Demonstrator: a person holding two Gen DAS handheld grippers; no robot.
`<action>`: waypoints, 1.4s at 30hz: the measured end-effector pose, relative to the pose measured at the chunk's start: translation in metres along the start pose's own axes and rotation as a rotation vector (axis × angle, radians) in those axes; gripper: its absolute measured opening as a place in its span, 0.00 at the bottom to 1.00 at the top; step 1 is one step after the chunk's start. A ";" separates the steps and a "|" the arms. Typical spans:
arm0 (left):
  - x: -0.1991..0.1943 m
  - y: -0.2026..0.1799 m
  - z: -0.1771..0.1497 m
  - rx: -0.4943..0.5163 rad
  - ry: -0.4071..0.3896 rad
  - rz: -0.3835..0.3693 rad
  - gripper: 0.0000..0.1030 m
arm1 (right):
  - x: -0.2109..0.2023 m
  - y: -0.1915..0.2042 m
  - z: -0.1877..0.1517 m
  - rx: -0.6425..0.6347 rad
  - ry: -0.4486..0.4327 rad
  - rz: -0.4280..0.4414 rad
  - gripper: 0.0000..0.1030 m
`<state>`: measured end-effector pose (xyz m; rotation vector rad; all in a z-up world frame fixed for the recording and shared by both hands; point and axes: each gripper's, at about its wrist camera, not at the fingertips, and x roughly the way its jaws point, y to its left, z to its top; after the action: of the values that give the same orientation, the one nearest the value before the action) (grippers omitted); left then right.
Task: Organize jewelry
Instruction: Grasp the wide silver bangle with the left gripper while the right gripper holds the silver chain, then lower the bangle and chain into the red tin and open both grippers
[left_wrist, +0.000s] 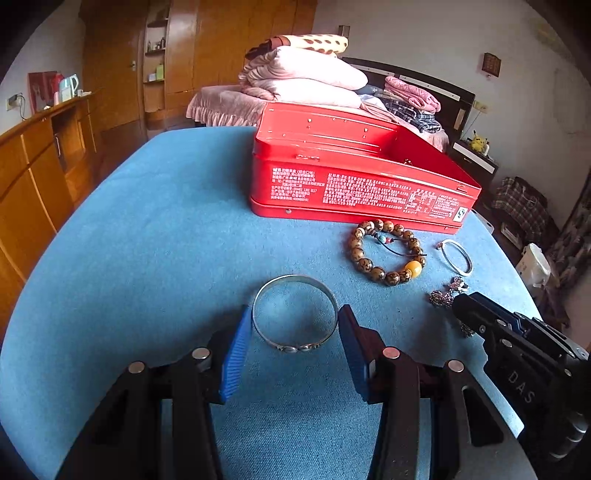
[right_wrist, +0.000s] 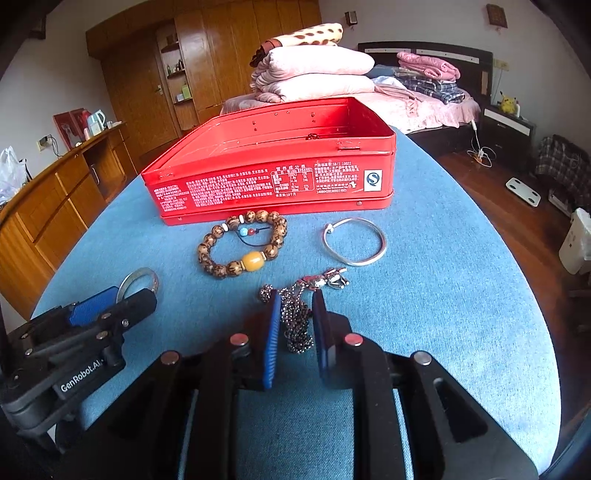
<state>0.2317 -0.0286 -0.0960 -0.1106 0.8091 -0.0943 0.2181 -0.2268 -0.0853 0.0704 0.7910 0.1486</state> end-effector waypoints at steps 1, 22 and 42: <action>0.000 0.001 -0.001 -0.001 0.000 -0.003 0.46 | -0.001 0.000 0.000 -0.001 0.001 -0.001 0.16; -0.037 -0.007 0.074 0.002 -0.180 -0.050 0.46 | -0.054 -0.002 0.079 -0.040 -0.188 0.030 0.15; 0.056 -0.023 0.170 0.018 -0.172 -0.035 0.46 | 0.034 -0.022 0.177 -0.028 -0.172 0.060 0.16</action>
<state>0.3925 -0.0477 -0.0166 -0.1139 0.6341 -0.1235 0.3697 -0.2443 0.0126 0.0798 0.6153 0.2075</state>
